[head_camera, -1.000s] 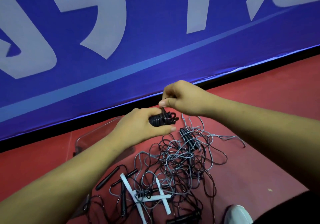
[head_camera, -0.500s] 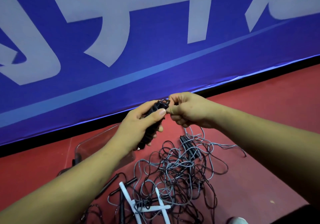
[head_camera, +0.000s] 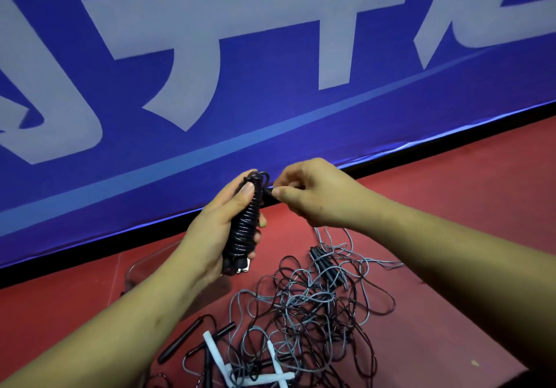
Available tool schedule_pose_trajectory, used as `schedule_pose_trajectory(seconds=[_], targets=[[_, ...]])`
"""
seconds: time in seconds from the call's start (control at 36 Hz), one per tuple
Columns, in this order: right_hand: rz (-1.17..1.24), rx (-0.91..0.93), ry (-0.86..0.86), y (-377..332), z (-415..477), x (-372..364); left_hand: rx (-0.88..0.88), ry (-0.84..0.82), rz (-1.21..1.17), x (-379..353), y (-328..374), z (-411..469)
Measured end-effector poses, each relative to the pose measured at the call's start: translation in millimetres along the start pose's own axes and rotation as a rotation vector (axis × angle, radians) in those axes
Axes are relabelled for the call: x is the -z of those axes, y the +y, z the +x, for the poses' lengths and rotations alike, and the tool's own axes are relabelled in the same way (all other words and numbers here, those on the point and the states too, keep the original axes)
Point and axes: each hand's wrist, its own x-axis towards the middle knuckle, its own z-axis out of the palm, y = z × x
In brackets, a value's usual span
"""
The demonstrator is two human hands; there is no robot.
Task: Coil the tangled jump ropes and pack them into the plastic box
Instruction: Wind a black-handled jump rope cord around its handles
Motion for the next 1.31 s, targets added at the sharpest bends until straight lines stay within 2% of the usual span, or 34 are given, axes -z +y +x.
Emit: schedule_pose_trajectory(seconds=[0.14,0.25,0.31,0.5,0.64,0.72,0.81,0.92,1.06,1.31], targets=[[0.341,0.019,-0.062,3,-3,0,0.019,0.011,-0.025,-2,-1,1],[0.699,0.0,-0.269,5,-6,5,0.037,0.021,-0.054,0,-3,1],[0.781,-0.004,-0.344,8,-6,6,0.044,0.027,-0.059,1,-4,2],[0.761,0.039,-0.41,12,-5,9,0.083,0.025,-0.087,0,-2,2],[0.522,0.074,-0.145,15,-3,3,0.098,-0.004,-0.088,1,-2,1],[0.639,0.024,-0.053,16,0,-1,0.092,-0.019,-0.094,-1,-2,2],[0.885,-0.026,-0.055,14,2,-6,0.087,-0.014,-0.104,-1,-1,3],[0.998,-0.068,-0.028,14,5,-9,0.073,-0.02,-0.076,0,-2,3],[0.997,-0.138,-0.018,14,8,-6,0.086,0.013,-0.063,1,-7,1],[0.77,-0.245,-0.102,14,9,-4,0.04,0.019,0.06,3,-11,0]])
